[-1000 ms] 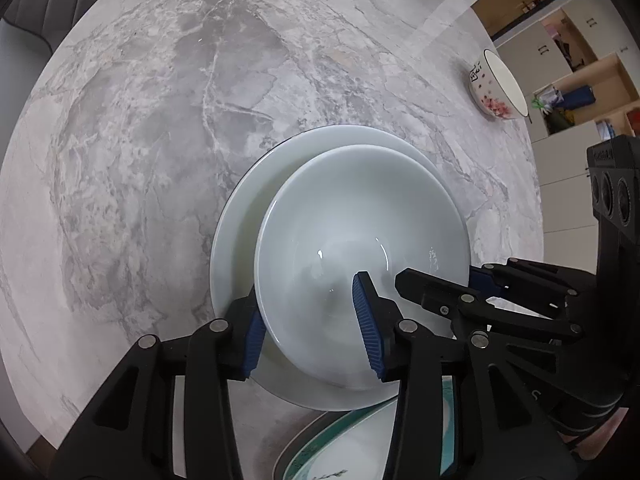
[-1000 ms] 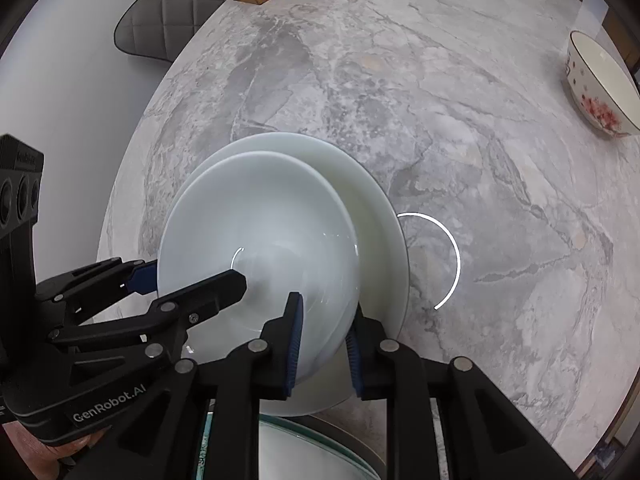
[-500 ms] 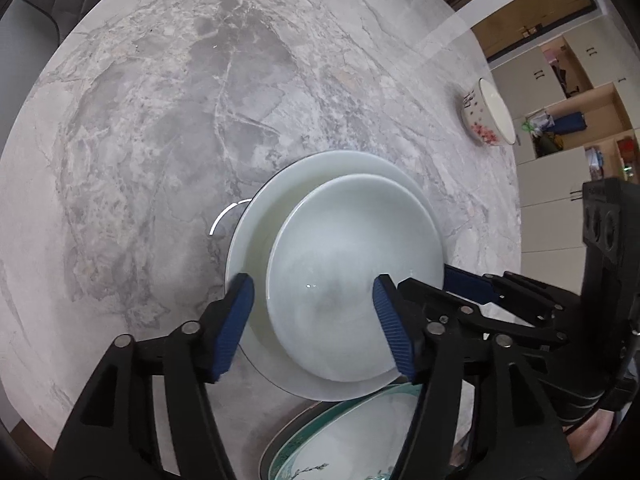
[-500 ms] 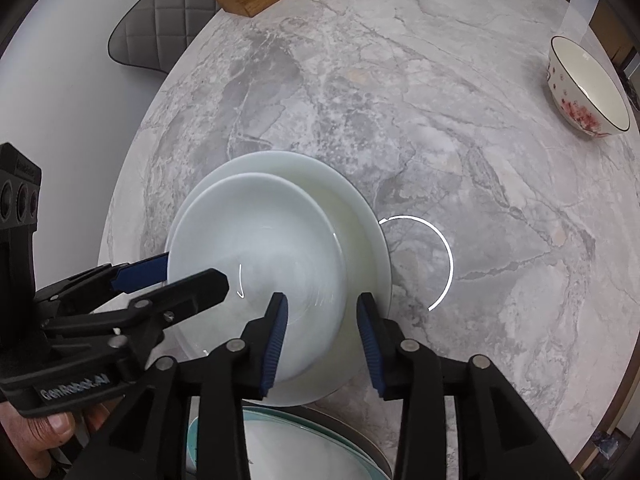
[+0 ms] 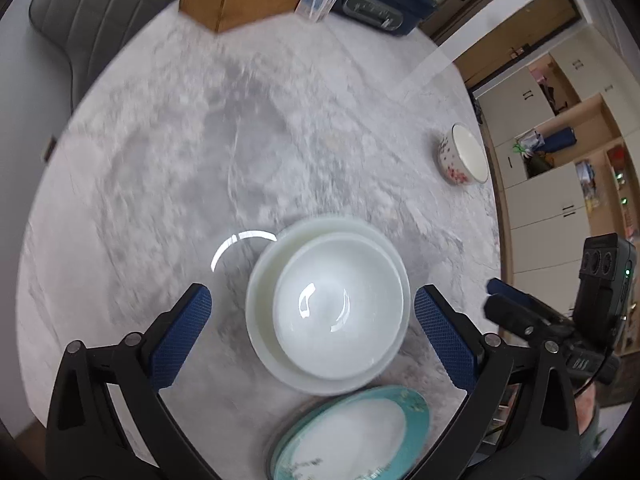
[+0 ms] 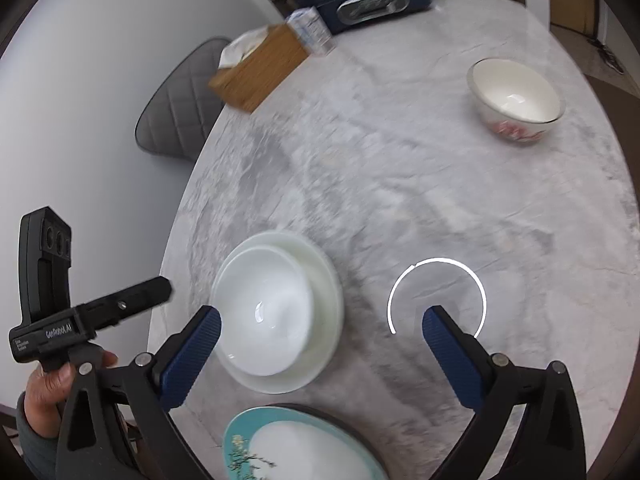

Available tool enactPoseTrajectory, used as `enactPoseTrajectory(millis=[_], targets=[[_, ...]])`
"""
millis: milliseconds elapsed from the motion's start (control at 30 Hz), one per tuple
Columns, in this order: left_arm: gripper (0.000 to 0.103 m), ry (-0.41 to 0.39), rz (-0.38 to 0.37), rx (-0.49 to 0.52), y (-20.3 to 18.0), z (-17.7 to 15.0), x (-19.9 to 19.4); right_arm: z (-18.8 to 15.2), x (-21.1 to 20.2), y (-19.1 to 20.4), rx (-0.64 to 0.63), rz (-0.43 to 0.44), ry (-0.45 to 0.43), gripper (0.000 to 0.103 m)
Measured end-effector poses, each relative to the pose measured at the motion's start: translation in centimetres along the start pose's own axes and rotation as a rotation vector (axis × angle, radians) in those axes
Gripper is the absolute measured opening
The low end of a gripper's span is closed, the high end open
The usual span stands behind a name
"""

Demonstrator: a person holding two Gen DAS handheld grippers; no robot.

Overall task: Organize plates and bowls
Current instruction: 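Move the right tool toward the pink-floral bowl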

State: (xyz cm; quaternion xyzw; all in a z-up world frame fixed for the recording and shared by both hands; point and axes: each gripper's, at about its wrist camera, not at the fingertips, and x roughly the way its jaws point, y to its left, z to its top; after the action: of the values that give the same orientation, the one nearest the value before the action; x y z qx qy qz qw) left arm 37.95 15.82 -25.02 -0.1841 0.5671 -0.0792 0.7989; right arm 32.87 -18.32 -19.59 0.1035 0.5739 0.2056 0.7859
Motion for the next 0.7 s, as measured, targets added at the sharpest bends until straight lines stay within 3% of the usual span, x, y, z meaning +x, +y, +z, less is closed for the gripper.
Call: enactPoseTrajectory(millis=[100, 167, 267, 367, 533, 700], targets=[[0.103, -0.094, 0.028, 0.122, -2.0, 1.5, -0.9, 1.0, -1.9, -3.7, 0.058, -0.022, -0.057, 0.103], [0.103, -0.114, 0.019, 0.189, -4.1, 2.6, -0.8, 1.8, -3.2, -6.6, 0.123, -0.025, -0.098, 0.103], [0.103, -0.056, -0.013, 0.213, -6.9, 5.1, 0.9, 3.1, -4.9, -10.9, 0.211, -0.047, -0.162, 0.103], [0.103, -0.017, 0.014, 0.241, -10.3, 8.5, 3.4, 4.6, -5.4, -14.6, 0.282, -0.070, -0.153, 0.103], [0.103, -0.025, -0.011, 0.286, -16.3, 13.9, 7.9, 7.5, -5.1, -18.3, 0.281, -0.115, -0.186, 0.095], [0.103, 0.013, 0.020, 0.365, -22.3, 18.0, 14.5, 10.7, -3.8, -20.9, 0.285, -0.131, -0.200, 0.088]])
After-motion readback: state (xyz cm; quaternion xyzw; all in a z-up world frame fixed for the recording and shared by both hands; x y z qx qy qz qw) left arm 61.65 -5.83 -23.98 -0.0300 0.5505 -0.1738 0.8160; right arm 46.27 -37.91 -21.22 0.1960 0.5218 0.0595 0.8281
